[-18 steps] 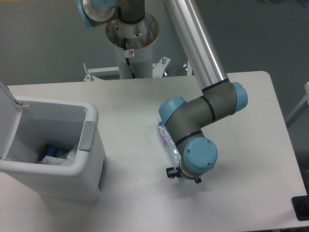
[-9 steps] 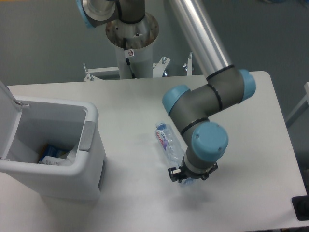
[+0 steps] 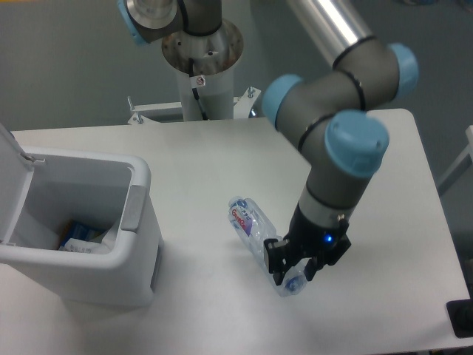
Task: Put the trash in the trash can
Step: 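Lift the bottle and carry it over the trash bin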
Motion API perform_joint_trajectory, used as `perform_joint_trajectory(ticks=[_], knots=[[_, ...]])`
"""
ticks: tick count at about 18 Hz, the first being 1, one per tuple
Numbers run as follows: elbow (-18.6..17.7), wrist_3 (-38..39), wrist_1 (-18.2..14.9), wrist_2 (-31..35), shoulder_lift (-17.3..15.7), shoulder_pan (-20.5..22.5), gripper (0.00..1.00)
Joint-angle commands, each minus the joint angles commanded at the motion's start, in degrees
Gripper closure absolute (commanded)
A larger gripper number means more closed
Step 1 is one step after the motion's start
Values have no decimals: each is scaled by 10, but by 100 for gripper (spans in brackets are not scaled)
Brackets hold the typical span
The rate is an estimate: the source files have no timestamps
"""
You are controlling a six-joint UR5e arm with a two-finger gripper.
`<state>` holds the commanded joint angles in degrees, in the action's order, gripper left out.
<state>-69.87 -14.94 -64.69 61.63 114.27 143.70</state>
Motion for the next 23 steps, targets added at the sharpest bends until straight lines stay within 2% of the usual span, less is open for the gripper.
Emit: perform_joint_trajectory(ticks=[2, 5, 9, 13, 19, 23], knots=[[1, -2, 6, -29, -18, -1, 47], [1, 7, 40, -75, -37, -1, 48], [16, 18, 69, -102, -44, -6, 48], [54, 42, 74, -161, -54, -9, 48], [54, 39, 83, -229, -77, -11, 48], [52, 40, 91, -244, -77, -42, 48]])
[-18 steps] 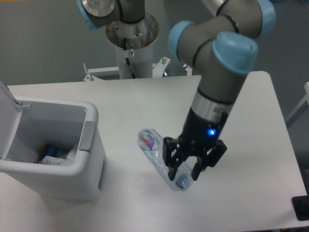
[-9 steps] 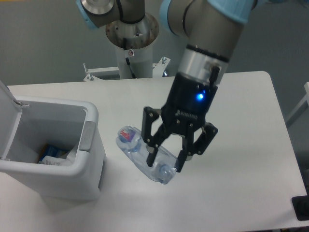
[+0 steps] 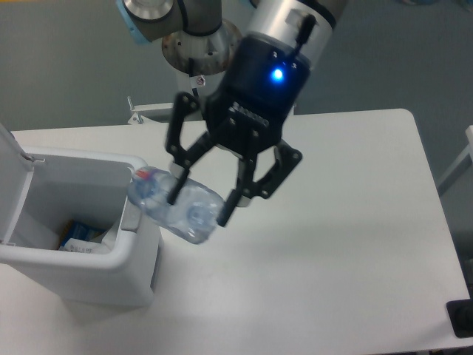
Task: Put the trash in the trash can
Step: 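Lift the bottle and carry it over the trash bin, then lower the bottle into the bin and open the gripper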
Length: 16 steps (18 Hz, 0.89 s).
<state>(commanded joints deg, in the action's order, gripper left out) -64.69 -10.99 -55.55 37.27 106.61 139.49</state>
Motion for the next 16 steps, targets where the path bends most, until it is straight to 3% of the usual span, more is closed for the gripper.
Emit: perform_joint_trajectory(ticks=[9, 16], knots=[[-33, -4, 11, 3, 5, -62, 47], [-83, -33, 56, 5, 2, -95, 47]])
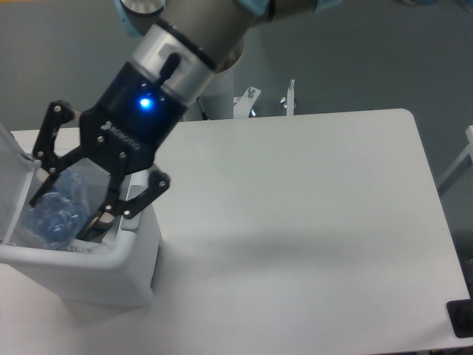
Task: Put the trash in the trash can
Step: 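Lower the bottle into the bin and open the gripper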
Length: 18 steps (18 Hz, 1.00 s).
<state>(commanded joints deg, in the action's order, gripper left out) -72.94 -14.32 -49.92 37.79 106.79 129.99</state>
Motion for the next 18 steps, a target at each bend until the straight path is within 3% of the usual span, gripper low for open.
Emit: perform_joint_trajectory(ticks=[9, 10, 14, 16, 18], knots=[[-42, -40, 3, 2, -13, -4, 45], [-42, -40, 4, 2, -13, -4, 42], [-44, -55, 4, 2, -16, -4, 8], [-48, -55, 4, 2, -17, -4, 1], [-51, -55, 4, 2, -21, -4, 1]])
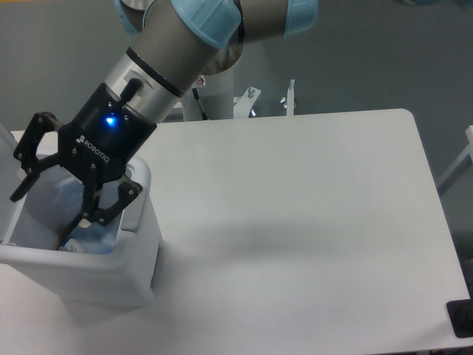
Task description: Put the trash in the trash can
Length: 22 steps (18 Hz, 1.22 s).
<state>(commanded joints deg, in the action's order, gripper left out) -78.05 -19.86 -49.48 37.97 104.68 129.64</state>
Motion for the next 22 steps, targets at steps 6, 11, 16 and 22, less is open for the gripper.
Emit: perform_joint_trajectory(ticks=[6, 11, 16, 22], knots=[[14, 0, -2, 0, -5, 38, 0], [11, -3, -5, 10, 11, 97, 0], [-42, -76, -8, 88, 30, 153, 0], [-73, -172, -33, 93, 37, 223, 0]])
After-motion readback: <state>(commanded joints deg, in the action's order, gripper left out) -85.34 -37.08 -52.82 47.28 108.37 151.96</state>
